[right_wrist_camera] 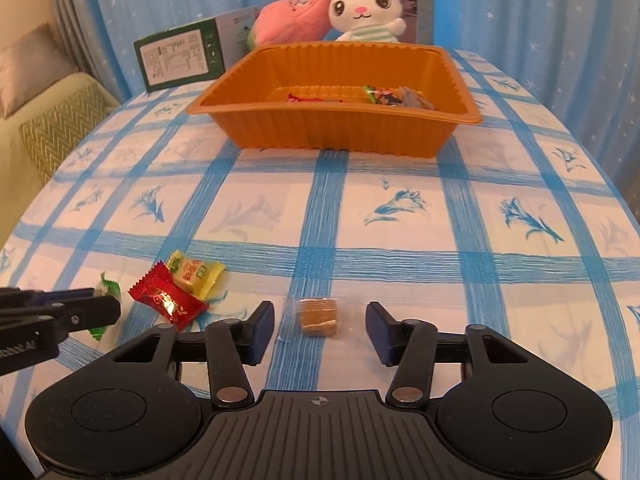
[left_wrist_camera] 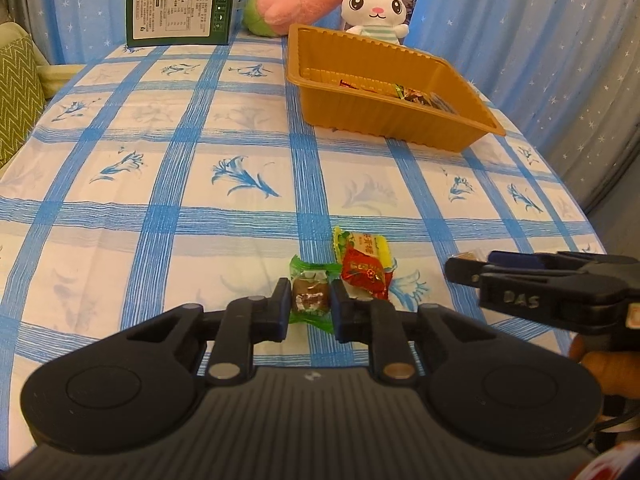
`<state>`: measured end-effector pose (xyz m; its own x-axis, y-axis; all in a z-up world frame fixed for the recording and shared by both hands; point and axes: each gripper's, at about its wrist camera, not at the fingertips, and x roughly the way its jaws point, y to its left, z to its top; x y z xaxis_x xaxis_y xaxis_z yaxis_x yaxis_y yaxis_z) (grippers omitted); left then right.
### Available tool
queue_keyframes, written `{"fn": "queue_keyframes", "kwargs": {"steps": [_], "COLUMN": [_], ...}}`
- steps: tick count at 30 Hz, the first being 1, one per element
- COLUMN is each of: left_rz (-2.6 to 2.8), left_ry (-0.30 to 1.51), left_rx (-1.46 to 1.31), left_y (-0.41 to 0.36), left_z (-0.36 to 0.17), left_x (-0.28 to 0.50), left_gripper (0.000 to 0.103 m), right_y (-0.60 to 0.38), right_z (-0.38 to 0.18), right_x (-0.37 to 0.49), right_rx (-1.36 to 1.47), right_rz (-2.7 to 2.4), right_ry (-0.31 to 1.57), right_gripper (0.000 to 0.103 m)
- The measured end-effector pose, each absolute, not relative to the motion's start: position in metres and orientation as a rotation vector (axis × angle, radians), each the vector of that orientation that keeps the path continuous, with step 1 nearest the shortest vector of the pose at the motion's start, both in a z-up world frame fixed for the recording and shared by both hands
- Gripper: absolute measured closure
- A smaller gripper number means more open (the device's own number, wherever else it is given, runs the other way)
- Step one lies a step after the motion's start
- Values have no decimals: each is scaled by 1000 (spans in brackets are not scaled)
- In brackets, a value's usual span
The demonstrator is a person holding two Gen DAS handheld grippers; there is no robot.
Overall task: Organize snacks
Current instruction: 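Grasp the clear-wrapped caramel cube with the right gripper while the left gripper holds the green candy, then carry both held candies over the orange tray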
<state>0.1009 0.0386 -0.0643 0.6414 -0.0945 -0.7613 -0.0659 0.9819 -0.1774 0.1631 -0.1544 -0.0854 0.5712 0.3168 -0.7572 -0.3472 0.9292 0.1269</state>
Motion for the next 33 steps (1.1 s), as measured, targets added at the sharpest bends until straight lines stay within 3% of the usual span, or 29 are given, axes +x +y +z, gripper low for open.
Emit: {"fn": "queue_keyframes", "kwargs": {"steps": [12, 33], "left_rz": [-25, -37], "left_ry": [883, 833], "left_rx": [-193, -177], "left_y": [35, 29], "left_z": [-65, -40], "left_x": [98, 90], "left_gripper": [85, 85], "right_y": [-153, -168], "right_z": [-90, -56], "right_x": [155, 134], "right_rx": [-90, -59], "right_rz": [393, 365], "right_ry": [838, 771], "right_gripper": [73, 75]}}
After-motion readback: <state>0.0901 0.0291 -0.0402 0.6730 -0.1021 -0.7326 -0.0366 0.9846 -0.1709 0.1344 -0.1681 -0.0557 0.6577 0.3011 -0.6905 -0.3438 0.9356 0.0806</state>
